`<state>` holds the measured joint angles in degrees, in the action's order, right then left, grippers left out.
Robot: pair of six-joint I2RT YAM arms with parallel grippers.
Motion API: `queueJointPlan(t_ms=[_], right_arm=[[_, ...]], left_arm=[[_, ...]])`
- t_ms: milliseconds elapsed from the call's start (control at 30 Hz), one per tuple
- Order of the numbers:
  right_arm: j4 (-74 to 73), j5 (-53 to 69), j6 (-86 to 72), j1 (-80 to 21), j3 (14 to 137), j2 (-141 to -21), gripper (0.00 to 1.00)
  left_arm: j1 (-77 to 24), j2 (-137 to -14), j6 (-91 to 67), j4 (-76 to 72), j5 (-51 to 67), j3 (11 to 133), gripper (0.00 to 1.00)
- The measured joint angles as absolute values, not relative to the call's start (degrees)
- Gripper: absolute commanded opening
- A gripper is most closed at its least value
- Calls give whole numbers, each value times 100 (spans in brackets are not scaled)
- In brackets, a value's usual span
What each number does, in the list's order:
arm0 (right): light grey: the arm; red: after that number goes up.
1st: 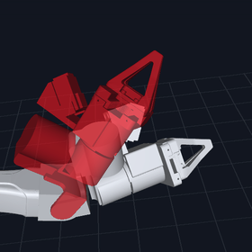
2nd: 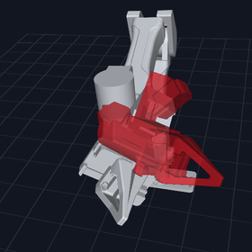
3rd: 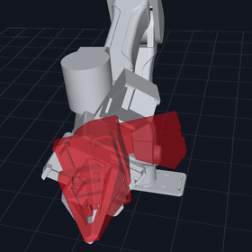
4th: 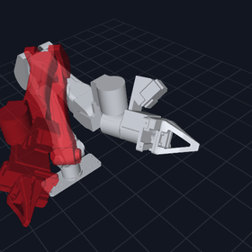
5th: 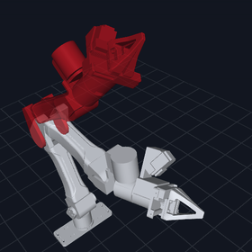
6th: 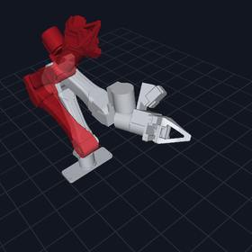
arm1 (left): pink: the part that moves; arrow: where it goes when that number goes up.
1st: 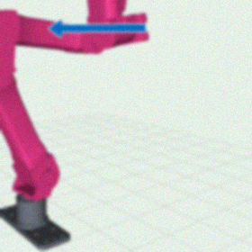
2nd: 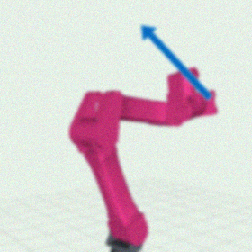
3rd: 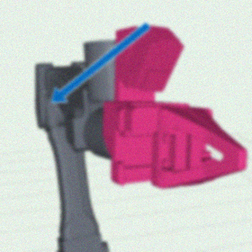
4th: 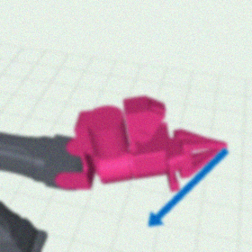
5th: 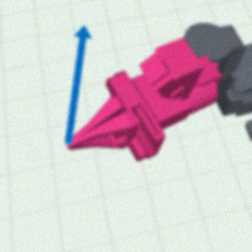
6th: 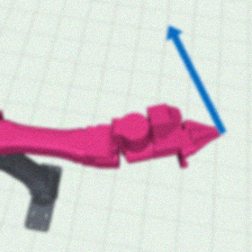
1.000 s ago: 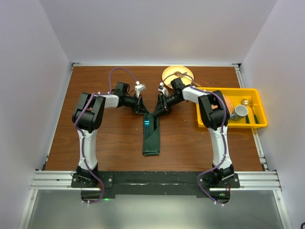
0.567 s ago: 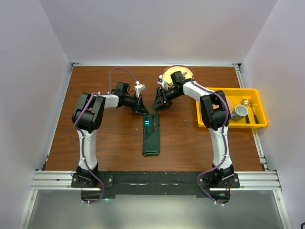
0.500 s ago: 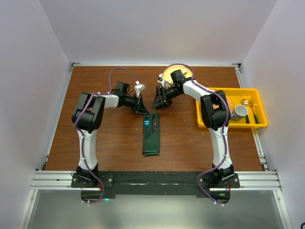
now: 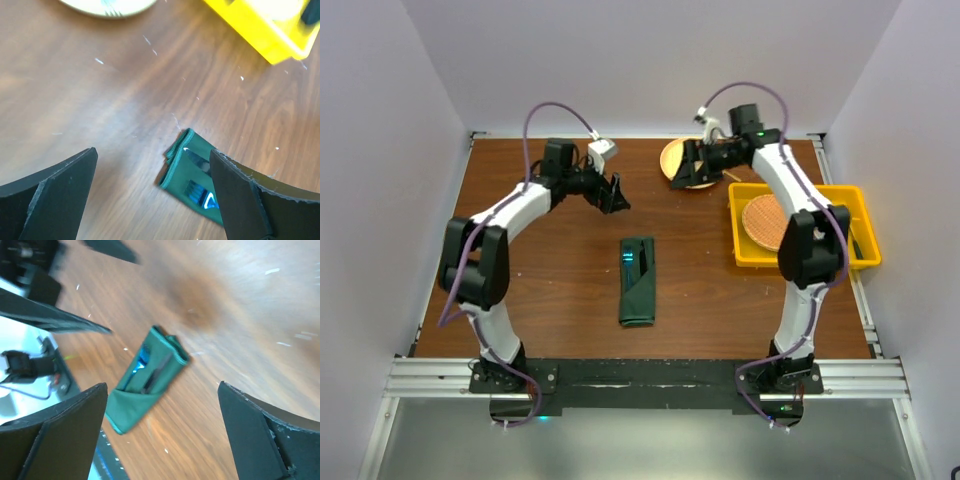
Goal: Fold the napkin into a case and place the utensils inside
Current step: Reset both arms
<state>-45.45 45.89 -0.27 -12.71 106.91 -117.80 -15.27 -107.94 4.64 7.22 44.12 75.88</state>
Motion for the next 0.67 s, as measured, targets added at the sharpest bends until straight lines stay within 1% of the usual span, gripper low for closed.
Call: queueJointPlan(t_ms=[100,200,300,367,500,667], right_arm=[[-4589,4368,139,-884,10608,-11144,98],[-4637,4108,333,-543,10274,-10468,98],[-4700,3811,582,-333,9515,-9623,98],[-4724,3632,714,-322,8858,-9043,98],[-4687,3343,851,-370,7502,-7944,98],[-4650,3098,908,-375,6265,-7096,98]], left_arm=[[-1483,-10036,661,1096,3935,7638,100],[-1441,-9367,784,1573,3465,7743,100],[-1426,-8820,902,2023,3030,7658,100],[-1426,-8357,934,2252,2759,7297,100],[-1426,-7347,1013,2655,2353,6160,100],[-1426,-6643,1035,3057,1914,5242,100]])
